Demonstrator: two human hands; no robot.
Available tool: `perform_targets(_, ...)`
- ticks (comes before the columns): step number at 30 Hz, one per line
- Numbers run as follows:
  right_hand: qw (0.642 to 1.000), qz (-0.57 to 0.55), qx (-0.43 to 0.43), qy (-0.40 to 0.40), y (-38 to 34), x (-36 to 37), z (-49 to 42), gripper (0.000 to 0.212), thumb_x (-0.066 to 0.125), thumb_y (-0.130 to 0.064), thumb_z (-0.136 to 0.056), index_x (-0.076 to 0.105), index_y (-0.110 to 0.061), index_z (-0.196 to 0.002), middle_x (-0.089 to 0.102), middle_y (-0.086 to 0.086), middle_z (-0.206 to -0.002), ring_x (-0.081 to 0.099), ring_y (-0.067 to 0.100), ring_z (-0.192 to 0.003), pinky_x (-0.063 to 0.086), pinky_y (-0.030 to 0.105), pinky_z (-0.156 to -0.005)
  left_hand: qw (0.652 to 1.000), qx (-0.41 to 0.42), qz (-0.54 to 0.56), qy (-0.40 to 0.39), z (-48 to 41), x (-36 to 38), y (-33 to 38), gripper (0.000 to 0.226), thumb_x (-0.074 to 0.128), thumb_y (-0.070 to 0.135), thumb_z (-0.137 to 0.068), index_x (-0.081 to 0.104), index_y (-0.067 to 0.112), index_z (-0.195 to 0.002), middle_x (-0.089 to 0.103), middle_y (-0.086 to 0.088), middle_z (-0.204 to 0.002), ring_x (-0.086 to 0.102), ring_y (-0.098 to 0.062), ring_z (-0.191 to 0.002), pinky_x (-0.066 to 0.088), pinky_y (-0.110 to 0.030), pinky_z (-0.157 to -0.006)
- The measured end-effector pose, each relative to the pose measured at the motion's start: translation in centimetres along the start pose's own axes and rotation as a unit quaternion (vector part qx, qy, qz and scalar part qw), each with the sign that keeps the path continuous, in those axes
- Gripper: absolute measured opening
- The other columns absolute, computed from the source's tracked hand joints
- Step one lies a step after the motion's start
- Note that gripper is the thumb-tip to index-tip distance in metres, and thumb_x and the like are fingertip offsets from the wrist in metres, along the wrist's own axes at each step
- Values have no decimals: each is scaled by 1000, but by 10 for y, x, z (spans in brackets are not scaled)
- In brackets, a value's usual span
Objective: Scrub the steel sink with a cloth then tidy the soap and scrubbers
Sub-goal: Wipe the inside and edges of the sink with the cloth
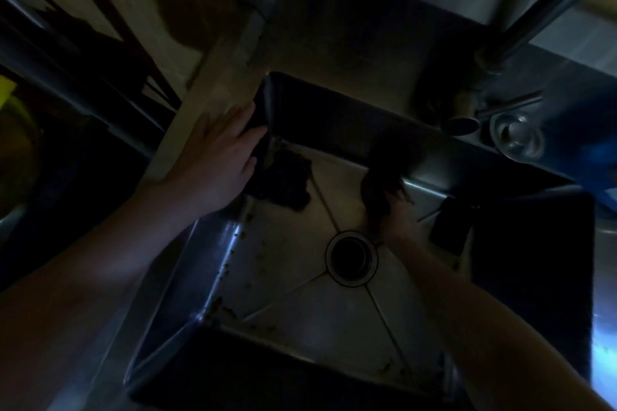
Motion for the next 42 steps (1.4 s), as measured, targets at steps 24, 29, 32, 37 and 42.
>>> perform_targets(24, 944, 89, -211, -238, -184, 155, 98, 52, 45, -10, -92, 38, -18, -143, 21, 4, -157, 20, 25, -143, 24, 33, -116, 999, -22, 35, 12, 130, -21, -14, 48, 65, 6, -80, 54, 2, -126, 47, -22, -136, 44, -37, -127, 36, -52, -103)
perform_targets(29, 975, -42, -158, -148, -194, 139, 42, 46, 56, -5, -85, 54, -11, -131, 48, 11, -141, 43, 30, -130, 34, 38, -110, 998, -9, 43, 38, 126, -24, -15, 45, 66, 5, -77, 57, 3, -121, 53, -20, -131, 49, -34, -124, 39, -49, -99)
perform_targets(32, 984, -27, -115, -130, -189, 137, 17, 46, 60, -11, -85, 54, -14, -131, 53, 13, -136, 47, 33, -126, 39, 37, -105, 997, -17, 54, 55, 129, -28, -18, 41, 62, 5, -78, 58, 3, -119, 54, -18, -131, 50, -32, -124, 38, -48, -99)
perform_targets(37, 951, 141, -232, -147, -217, 153, 59, 48, 61, -23, -86, 52, -17, -133, 40, 9, -147, 32, 29, -137, 29, 28, -110, 997, -33, 66, 30, 131, -22, -21, 44, 56, 8, -86, 50, 6, -130, 39, -14, -145, 32, -27, -137, 24, -43, -109)
perform_targets(42, 869, 211, -364, -263, -215, 180, 165, 51, 42, -26, -97, 29, -17, -146, 20, 3, -156, 6, 33, -145, 29, 37, -112, 998, -36, 52, 11, 137, -17, -22, 46, 51, 14, -90, 45, 11, -135, 32, -11, -150, 24, -24, -141, 18, -42, -112)
Point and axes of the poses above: each hand's wrist, its own z-axis away from the middle knuckle, its own x-axis out of the palm, y = z × x, the point moved 10 cm from there along -z, towards the middle knuckle
